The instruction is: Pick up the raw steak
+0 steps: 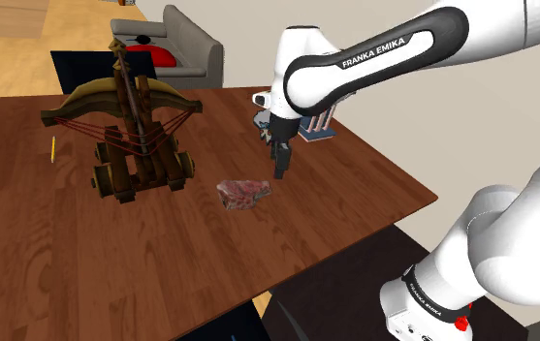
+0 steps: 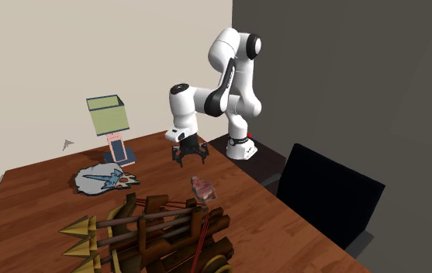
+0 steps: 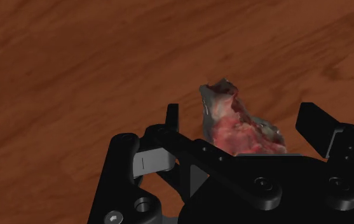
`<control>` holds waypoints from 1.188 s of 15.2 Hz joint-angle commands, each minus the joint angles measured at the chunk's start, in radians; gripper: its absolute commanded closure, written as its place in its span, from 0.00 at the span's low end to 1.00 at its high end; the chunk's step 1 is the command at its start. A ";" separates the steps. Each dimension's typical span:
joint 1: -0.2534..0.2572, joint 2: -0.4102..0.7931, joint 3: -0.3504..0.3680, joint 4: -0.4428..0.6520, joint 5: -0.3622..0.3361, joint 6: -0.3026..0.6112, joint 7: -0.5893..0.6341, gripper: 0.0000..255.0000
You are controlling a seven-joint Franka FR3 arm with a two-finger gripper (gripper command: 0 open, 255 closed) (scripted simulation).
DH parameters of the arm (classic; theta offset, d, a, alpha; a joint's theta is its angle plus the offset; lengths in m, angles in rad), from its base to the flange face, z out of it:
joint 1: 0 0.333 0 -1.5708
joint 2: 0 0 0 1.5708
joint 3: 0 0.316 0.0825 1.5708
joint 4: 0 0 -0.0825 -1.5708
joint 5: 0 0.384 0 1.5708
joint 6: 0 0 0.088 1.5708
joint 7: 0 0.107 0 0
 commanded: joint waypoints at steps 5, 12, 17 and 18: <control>0.036 0.121 0.032 0.010 0.012 0.111 -0.106 0.00; 0.036 0.176 0.032 -0.009 0.013 0.185 -0.109 0.00; 0.036 0.177 0.032 -0.009 0.013 0.187 -0.110 1.00; 0.036 0.176 0.032 -0.010 0.013 0.187 -0.110 1.00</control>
